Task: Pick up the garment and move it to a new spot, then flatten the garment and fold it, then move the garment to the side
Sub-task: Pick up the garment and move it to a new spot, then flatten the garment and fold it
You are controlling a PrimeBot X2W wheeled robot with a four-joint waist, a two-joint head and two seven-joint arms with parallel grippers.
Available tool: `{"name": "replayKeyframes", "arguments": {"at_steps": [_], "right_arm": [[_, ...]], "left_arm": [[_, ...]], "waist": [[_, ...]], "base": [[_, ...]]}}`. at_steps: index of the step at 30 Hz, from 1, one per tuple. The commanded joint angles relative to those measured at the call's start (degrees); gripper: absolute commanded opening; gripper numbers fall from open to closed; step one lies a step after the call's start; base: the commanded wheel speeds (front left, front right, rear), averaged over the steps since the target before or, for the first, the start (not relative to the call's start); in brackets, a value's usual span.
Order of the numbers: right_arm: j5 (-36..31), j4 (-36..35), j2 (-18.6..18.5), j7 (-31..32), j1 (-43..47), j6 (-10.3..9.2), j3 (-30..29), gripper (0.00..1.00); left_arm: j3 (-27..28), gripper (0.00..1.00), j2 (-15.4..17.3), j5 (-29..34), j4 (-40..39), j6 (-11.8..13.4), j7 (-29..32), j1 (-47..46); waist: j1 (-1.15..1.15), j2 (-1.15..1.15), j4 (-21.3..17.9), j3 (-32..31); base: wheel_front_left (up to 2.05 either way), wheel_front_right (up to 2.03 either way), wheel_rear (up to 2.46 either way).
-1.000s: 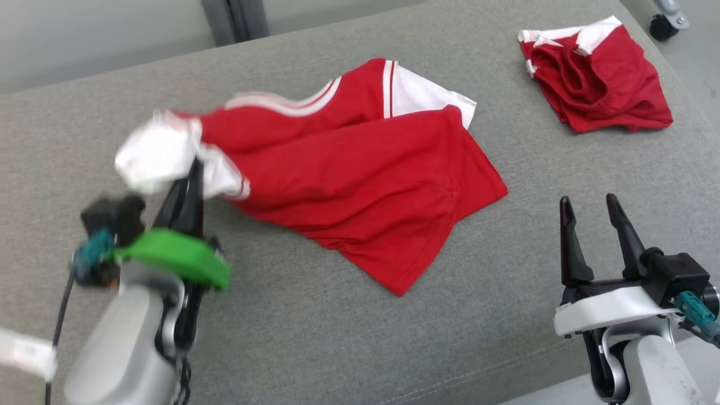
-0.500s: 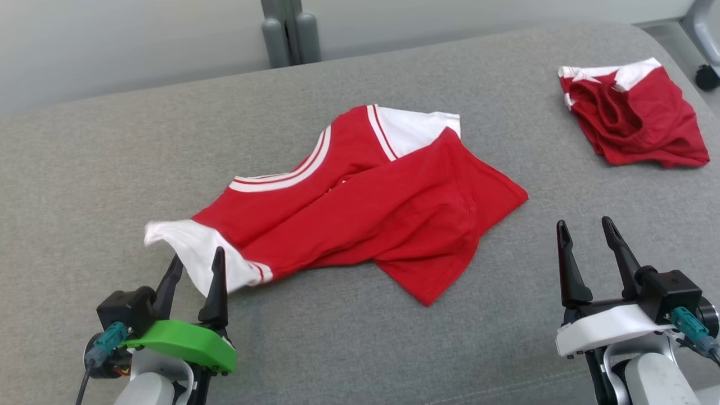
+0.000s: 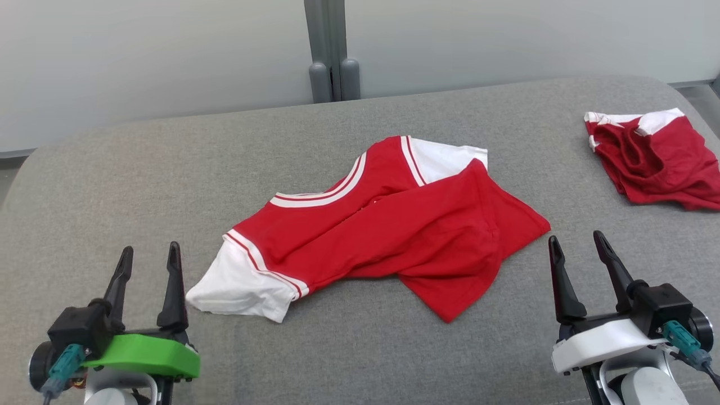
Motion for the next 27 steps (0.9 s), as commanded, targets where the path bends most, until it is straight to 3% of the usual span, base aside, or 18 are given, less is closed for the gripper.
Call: {"name": "replayKeyframes", "arguments": {"at_steps": [1,12,27], "right_arm": [[-0.06,-0.27,-0.33,-0.15,1.10,-0.08,-0.03,1.00],[0.15,-1.51,0.26,-0.16,4.46,-0.08,-0.34,1.00],[0.47,-1.34,1.12,0.08,6.05,-0.08,-0.86,1.00]], "left_arm": [[1.08,1.00,0.75,1.08,-0.95,0.39,-0.15,1.63],[4.04,1.00,0.61,6.64,-3.83,-0.90,-0.15,6.58],[10.28,1.00,-2.30,7.63,-3.78,-5.83,-0.16,9.55]], "waist": [[0.00,0.00,0.87,-1.09],[0.00,0.00,2.22,-1.85],[0.00,0.00,3.24,-2.30]], "base": [[0.00,0.00,0.00],[0.00,0.00,0.00],[0.00,0.00,0.00]]}}
